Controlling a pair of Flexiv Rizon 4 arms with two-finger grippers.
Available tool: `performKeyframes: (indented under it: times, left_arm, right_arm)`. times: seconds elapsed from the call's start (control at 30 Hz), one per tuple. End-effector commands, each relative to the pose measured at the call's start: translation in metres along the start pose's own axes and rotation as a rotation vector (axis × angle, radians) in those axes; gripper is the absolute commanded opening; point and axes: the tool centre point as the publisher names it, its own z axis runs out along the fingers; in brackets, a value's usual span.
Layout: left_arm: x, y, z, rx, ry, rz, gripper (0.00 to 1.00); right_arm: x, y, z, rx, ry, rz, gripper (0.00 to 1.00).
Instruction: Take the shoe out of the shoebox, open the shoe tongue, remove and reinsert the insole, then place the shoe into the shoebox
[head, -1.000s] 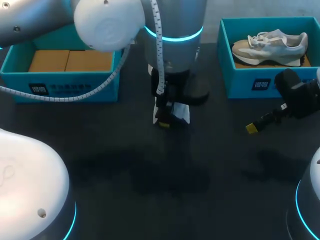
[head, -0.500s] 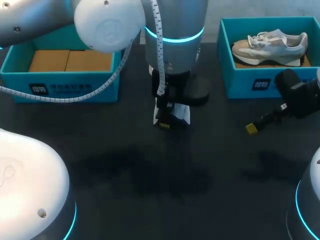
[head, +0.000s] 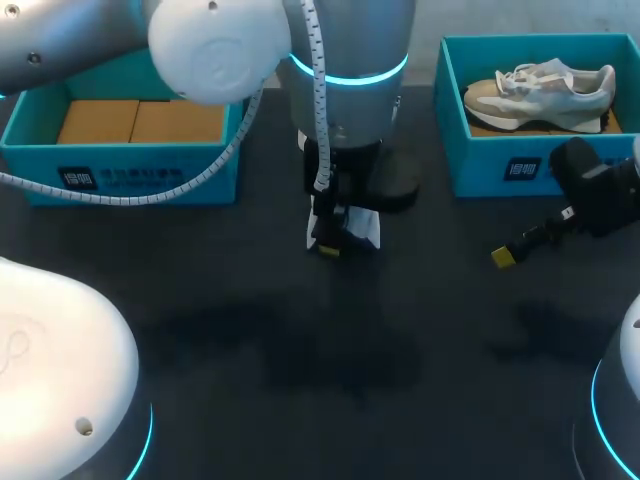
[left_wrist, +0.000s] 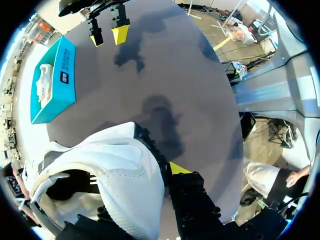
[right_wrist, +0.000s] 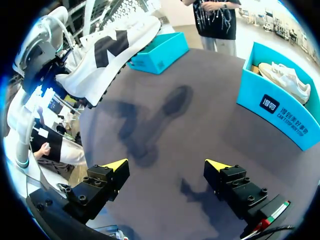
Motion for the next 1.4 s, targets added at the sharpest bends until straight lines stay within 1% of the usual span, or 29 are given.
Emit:
performKeyframes:
  times: [0.03,0.07,0.1,0.2,0.27,0.37,0.47,0.5,0.57,0.7,0.73,0.8,0.9,0.97,1.07,1.1,1.17,1.2,1.3,1.33,1.4]
  left_arm:
    - [0.004,0.01,-0.001,0.002,-0.006,0.007,0.0]
    - [0.005,0.014,-0.002,0.014,-0.002,0.015,0.0]
    - [0.005,0.017,-0.002,0.01,-0.004,0.013,0.0]
    - [0.009,0.033,-0.007,0.018,0.001,0.025,0.0]
    - [0.009,0.045,-0.01,0.046,0.004,0.031,0.0]
    - [0.009,0.064,-0.01,0.044,0.001,0.024,0.0]
    - [0.01,0.082,-0.011,0.021,0.011,0.017,0.0]
    - [0.011,0.089,-0.011,0.0,0.009,0.004,0.0]
    - [0.012,0.1,-0.013,0.002,0.015,-0.001,0.0]
    - [0.013,0.122,-0.017,-0.025,0.02,-0.025,0.0]
    - [0.013,0.128,-0.017,-0.015,0.029,-0.016,0.0]
    - [0.012,0.141,-0.017,-0.026,0.024,-0.023,0.0]
    - [0.01,0.157,-0.02,0.007,0.035,-0.018,0.0]
    - [0.009,0.165,-0.02,-0.013,0.047,0.003,0.0]
    - [0.009,0.176,-0.022,-0.01,0.055,0.053,0.0]
    - [0.008,0.18,-0.023,-0.025,0.049,0.059,0.0]
    - [0.006,0.188,-0.024,-0.027,0.053,0.078,0.0]
    - [0.004,0.191,-0.025,-0.043,0.045,0.077,0.0]
    - [-0.001,0.198,-0.027,-0.049,0.054,0.099,0.0]
    - [-0.002,0.2,-0.028,-0.067,0.055,0.106,0.0]
    - [-0.004,0.203,-0.029,-0.076,0.06,0.124,0.0]
  right_arm:
    - [0.0,0.0,0.0,0.0,-0.001,0.0,1.0]
    - [0.0,0.0,0.0,0.0,-0.001,0.0,1.0]
    - [0.0,0.0,0.0,0.0,-0.001,0.0,1.0]
    - [0.0,0.0,0.0,0.0,-0.001,0.0,1.0]
    - [0.0,0.0,0.0,0.0,-0.001,0.0,1.0]
    - [0.0,0.0,0.0,0.0,-0.001,0.0,1.0]
    - [0.0,0.0,0.0,0.0,-0.001,0.0,1.0]
    - [0.0,0.0,0.0,0.0,-0.001,0.0,1.0]
    - [0.0,0.0,0.0,0.0,-0.001,0.0,1.0]
    - [0.0,0.0,0.0,0.0,-0.001,0.0,1.0]
    - [0.0,0.0,0.0,0.0,-0.001,0.0,1.0]
    - [0.0,0.0,0.0,0.0,-0.001,0.0,1.0]
    - [0.0,0.0,0.0,0.0,-0.001,0.0,1.0]
    - [0.0,0.0,0.0,0.0,-0.001,0.0,1.0]
    - [0.0,0.0,0.0,0.0,-0.001,0.0,1.0]
    - [0.0,0.0,0.0,0.0,-0.001,0.0,1.0]
    - [0.0,0.0,0.0,0.0,-0.001,0.0,1.0]
    - [0.0,0.0,0.0,0.0,-0.001,0.0,1.0]
    - [0.0,0.0,0.0,0.0,-0.001,0.0,1.0]
    - [0.0,0.0,0.0,0.0,-0.001,0.0,1.0]
    - [0.0,0.0,0.0,0.0,-0.001,0.0,1.0]
